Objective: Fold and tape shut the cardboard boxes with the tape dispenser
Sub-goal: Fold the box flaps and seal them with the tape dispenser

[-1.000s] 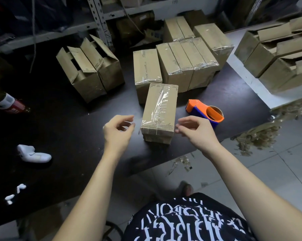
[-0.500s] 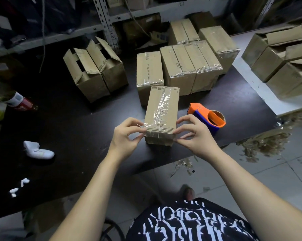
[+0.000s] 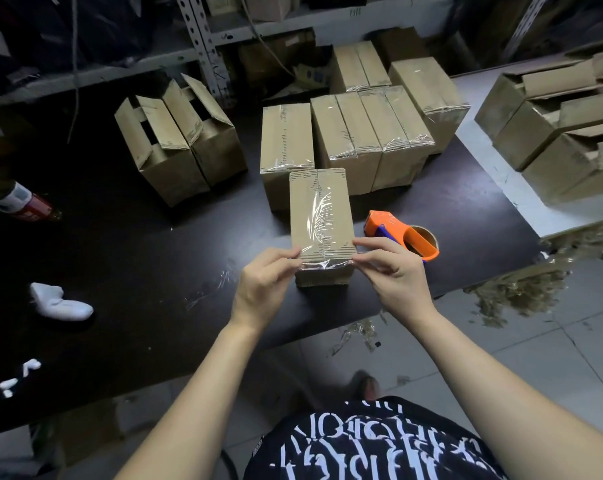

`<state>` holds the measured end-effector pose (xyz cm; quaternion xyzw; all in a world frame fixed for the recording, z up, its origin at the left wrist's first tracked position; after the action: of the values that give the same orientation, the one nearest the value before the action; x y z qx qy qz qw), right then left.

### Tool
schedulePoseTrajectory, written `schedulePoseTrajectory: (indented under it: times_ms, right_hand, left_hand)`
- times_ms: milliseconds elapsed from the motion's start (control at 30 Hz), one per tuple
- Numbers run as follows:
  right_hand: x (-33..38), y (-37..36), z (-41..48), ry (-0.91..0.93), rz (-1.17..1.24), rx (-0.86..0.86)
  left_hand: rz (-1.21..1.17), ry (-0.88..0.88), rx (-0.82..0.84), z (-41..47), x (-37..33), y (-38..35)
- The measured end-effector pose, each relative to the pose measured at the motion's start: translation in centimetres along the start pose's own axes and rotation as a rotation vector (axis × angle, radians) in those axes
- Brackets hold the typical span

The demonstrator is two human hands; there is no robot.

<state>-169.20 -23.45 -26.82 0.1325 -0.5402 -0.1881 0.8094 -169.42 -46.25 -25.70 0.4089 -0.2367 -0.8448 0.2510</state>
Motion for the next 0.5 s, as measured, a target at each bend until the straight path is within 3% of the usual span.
schedulePoseTrajectory:
  times_ms: [500]
  right_hand:
    - [-0.9, 0.0, -0.4, -0.077, -0.073, -0.110]
  left_hand:
    - [0.019, 0.047, -0.060, -0.1, 0.2, -1.0]
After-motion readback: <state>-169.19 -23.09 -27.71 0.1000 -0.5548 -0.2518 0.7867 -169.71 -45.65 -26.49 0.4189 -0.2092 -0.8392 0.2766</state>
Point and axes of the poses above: each hand's wrist, its own z-axis towards the middle knuckle, its own y-axis out of the back of the hand, x = y × z, the point moved 10 cm from there along z, towards the middle knuckle, and after that the axes turned 2 degrees about y, right-handed, at the moved point
